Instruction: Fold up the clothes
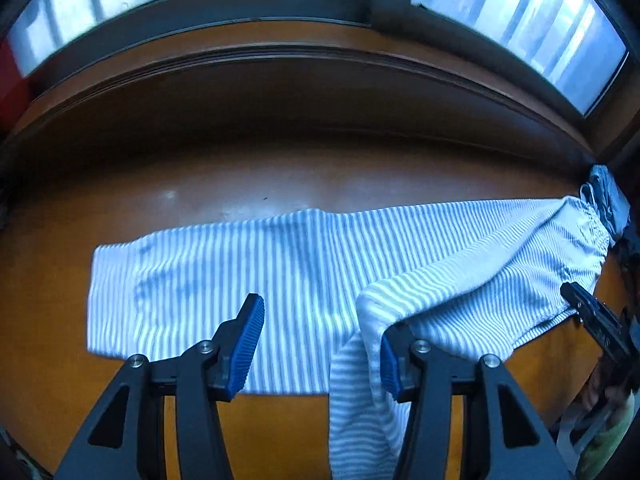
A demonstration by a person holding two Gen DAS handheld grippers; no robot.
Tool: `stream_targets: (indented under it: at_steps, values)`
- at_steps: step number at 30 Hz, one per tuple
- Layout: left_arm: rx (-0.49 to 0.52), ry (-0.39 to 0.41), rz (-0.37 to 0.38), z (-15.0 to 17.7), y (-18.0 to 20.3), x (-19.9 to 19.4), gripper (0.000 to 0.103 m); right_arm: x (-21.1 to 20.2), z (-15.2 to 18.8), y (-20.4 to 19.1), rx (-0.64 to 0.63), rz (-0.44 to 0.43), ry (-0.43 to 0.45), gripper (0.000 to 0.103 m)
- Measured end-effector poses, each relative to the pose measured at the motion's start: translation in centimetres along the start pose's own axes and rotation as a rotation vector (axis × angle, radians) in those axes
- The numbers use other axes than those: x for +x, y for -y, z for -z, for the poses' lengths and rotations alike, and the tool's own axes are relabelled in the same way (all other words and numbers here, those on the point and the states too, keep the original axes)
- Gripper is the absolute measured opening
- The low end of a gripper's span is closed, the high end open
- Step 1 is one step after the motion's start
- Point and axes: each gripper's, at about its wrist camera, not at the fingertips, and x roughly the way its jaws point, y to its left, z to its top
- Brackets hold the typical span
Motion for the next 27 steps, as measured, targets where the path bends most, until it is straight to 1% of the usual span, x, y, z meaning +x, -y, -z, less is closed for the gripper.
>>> stream_targets:
  at_steps: [4, 6, 8, 10, 12, 14, 16, 18, 21, 25, 27]
  values:
    - [0.08, -0.001, 0.045, 0.2, -0.1, -0.3, 0.049, 0.4, 0.2, -4.0, -0.021, -0.075, 0.005, 0.04]
    - [0.112, -0.021, 0.075, 0.4, -0.4, 0.0, 0.049, 0.7, 0.4, -6.6, -0.025, -0.086, 0.006, 0.04]
    - [0.144, -0.04, 0.121, 1.0, -1.2, 0.0, 0.049, 1.0, 0.5, -9.1, -0.026, -0.094, 0.005, 0.04]
    - [0.192, -0.053, 0.157, 0.8, -2.1, 0.2, 0.049, 1.5, 0.3, -11.2, -0.025, -0.108, 0.002, 0.04]
    - [0.247, -0.065, 0.182, 0.8, -2.5, 0.5, 0.049, 2.0, 0.1, -13.4, -0.023, -0.121, -0.001, 0.04]
    - [0.276, -0.081, 0.2, 0.7, -3.0, 0.8, 0.049, 2.7, -0.3, -14.9, -0.013, -0.132, -0.008, 0.04]
    - [0.282, -0.106, 0.232, 1.0, -3.4, 0.9, 0.049, 3.8, -0.7, -15.9, 0.038, -0.152, -0.047, 0.04]
    - [0.299, -0.12, 0.255, 1.2, -3.7, 0.9, 0.049, 4.3, -0.9, -16.7, 0.087, -0.197, -0.07, 0.04]
    - [0.328, -0.117, 0.255, 1.7, -3.7, 0.2, 0.049, 5.0, -1.4, -17.6, 0.09, -0.214, -0.085, 0.04]
    - [0.337, -0.116, 0.249, 2.4, -3.0, 1.0, 0.049, 6.9, -2.8, -18.4, 0.06, -0.19, -0.126, 0.04]
    - [0.344, -0.11, 0.238, 2.5, -2.9, 1.4, 0.049, 7.8, -3.4, -18.7, 0.048, -0.152, -0.148, 0.04]
